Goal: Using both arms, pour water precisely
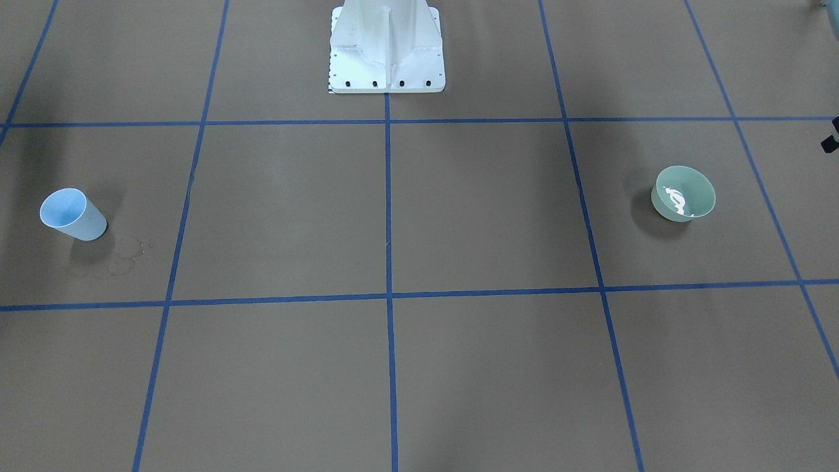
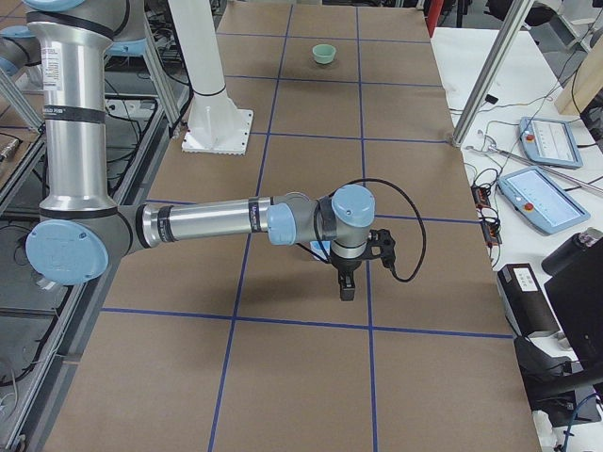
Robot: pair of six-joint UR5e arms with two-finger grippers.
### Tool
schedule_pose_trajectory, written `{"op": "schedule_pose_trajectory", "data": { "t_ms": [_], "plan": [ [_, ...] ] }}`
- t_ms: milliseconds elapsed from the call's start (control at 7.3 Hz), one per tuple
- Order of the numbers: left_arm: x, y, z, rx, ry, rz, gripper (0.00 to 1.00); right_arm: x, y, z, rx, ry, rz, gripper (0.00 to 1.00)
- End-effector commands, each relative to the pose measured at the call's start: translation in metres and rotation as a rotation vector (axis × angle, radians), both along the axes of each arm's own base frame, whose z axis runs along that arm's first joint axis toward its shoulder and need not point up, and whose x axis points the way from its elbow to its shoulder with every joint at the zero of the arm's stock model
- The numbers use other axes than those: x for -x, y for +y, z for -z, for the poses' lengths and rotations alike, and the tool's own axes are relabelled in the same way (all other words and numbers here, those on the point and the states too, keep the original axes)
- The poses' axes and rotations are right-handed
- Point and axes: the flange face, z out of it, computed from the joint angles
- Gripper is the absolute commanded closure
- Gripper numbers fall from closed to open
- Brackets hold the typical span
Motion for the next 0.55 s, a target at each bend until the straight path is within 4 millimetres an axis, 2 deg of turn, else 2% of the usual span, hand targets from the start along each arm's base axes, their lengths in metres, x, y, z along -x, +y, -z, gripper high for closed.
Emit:
{"op": "schedule_pose_trajectory", "data": {
  "t_ms": [0, 137, 411],
  "plan": [
    [0.005, -0.003, 0.005, 0.024, 0.003, 0.041, 0.0, -0.01, 0.002, 0.004, 0.005, -0.009, -0.017, 0.0],
    [0.013, -0.001, 0.001, 0.034, 0.003, 0.058, 0.0, -0.01, 0.002, 0.006, 0.002, -0.011, -0.017, 0.0],
    [0.018, -0.003, 0.006, 0.022, 0.004, 0.068, 0.0, -0.01, 0.002, 0.006, -0.003, -0.005, -0.017, 0.0]
  ]
}}
